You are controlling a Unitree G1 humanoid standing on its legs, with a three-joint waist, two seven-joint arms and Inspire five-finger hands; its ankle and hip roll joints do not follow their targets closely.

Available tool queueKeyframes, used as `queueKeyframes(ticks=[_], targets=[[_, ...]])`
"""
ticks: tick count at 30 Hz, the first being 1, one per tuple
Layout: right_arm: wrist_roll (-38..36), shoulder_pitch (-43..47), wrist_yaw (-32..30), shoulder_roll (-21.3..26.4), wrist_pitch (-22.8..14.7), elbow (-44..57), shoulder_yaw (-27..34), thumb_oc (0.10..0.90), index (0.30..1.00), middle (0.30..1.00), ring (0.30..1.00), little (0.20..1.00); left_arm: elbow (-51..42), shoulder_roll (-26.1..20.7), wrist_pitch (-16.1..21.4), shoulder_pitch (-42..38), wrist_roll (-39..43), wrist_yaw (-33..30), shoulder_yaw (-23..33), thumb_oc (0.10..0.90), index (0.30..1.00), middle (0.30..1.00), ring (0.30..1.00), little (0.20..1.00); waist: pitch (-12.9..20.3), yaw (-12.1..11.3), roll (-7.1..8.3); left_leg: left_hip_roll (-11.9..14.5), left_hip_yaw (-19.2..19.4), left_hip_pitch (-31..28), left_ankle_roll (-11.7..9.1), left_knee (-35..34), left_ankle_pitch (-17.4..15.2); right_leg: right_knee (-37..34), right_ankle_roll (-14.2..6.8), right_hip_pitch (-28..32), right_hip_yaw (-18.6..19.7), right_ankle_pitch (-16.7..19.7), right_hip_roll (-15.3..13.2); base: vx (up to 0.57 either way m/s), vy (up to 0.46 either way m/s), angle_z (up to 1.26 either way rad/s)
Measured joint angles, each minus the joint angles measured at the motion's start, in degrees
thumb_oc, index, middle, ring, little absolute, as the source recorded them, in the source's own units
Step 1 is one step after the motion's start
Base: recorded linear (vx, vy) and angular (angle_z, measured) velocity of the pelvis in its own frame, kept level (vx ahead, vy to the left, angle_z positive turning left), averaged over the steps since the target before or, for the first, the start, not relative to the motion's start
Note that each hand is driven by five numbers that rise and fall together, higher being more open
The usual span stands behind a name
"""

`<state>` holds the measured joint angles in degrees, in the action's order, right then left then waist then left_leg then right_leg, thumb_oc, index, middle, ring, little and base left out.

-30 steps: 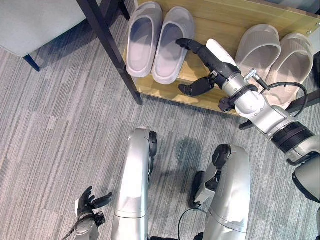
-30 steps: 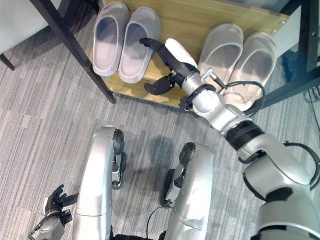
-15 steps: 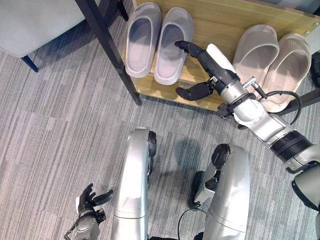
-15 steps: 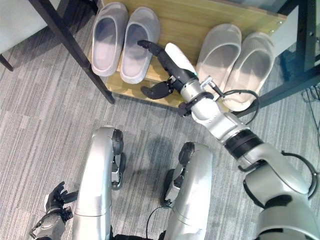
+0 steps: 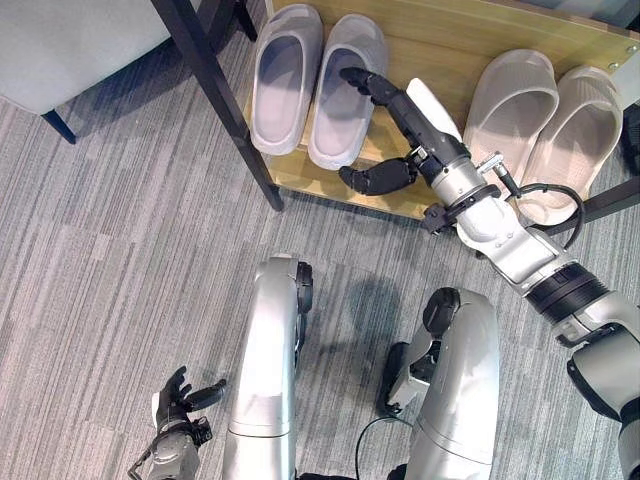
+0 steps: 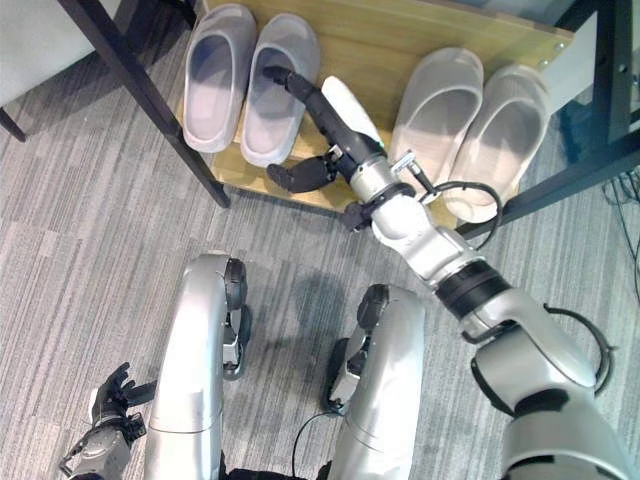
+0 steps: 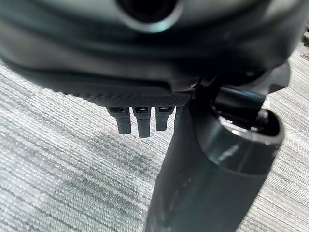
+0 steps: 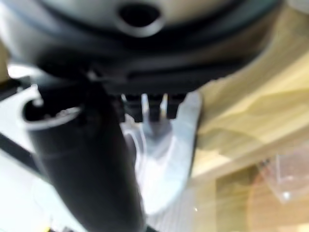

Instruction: Arrange the slippers neatly on the shoe rack.

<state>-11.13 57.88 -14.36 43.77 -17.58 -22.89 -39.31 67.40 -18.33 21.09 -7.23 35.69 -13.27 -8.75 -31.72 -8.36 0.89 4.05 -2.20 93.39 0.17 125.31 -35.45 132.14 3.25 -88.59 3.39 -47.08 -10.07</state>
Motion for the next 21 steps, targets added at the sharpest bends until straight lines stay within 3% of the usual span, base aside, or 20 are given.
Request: queueKeyframes(ticks=[4,12,17,19,21], targets=[[5.0,-3.9,-4.6,0.0,-0.6,5.7,5.5,0.800,0.900,0.900,0.900,0.900,-0.4,0.0,0.1,-0.2,-2.0,-1.3,0.1,0.800,0.900,0.900,0.900,0.900,0.0,0.6,0.09,0.0,0.0,0.0,0.0,0.0,0.0,0.0,-0.1,0.0,0.0,-0.1,0.0,0.00,0.000,0.00],[13.3,-13.5,-7.2,0.8,-1.9,19.2,11.0,0.800,0.900,0.900,0.900,0.900,-2.5,0.0,0.6,-0.8,-4.2,-3.0,2.4,0.800,0.900,0.900,0.900,0.900,-0.1,2.4,0.29,0.0,0.1,0.0,0.0,0.0,0.0,0.1,-0.4,0.0,0.1,-0.2,0.4,0.00,0.000,0.00],[14.9,-32.1,-6.5,-2.3,-4.1,31.3,17.5,0.800,0.900,0.900,0.900,0.900,-8.1,-0.2,0.9,-3.2,-4.4,-5.8,3.8,0.800,0.900,0.900,0.900,0.900,-0.1,3.8,0.83,0.2,0.5,-0.4,0.0,-0.8,-0.2,-0.6,-0.5,-0.2,0.6,-0.3,0.9,-0.08,0.006,0.00],[15.4,-39.3,-4.8,-2.6,-4.6,33.2,19.4,0.800,0.900,0.900,0.900,0.900,-15.3,-0.7,1.7,-7.0,-5.0,-6.8,4.5,0.800,0.900,0.900,0.900,0.900,0.0,4.8,2.08,0.0,2.3,-0.8,-0.6,-6.8,2.1,-5.2,-0.3,-1.3,1.1,1.9,1.1,-0.29,0.042,0.10],[16.3,-41.9,-4.6,-3.3,-4.7,33.1,21.8,0.800,0.900,0.900,0.900,0.900,-21.4,-1.8,1.6,-10.2,-6.5,-7.8,4.5,0.800,0.900,0.900,0.900,0.900,0.0,5.4,2.03,-0.6,2.1,-1.5,-1.1,-12.2,4.2,-10.3,0.7,-0.9,-0.2,3.7,0.1,-0.17,0.042,0.13]])
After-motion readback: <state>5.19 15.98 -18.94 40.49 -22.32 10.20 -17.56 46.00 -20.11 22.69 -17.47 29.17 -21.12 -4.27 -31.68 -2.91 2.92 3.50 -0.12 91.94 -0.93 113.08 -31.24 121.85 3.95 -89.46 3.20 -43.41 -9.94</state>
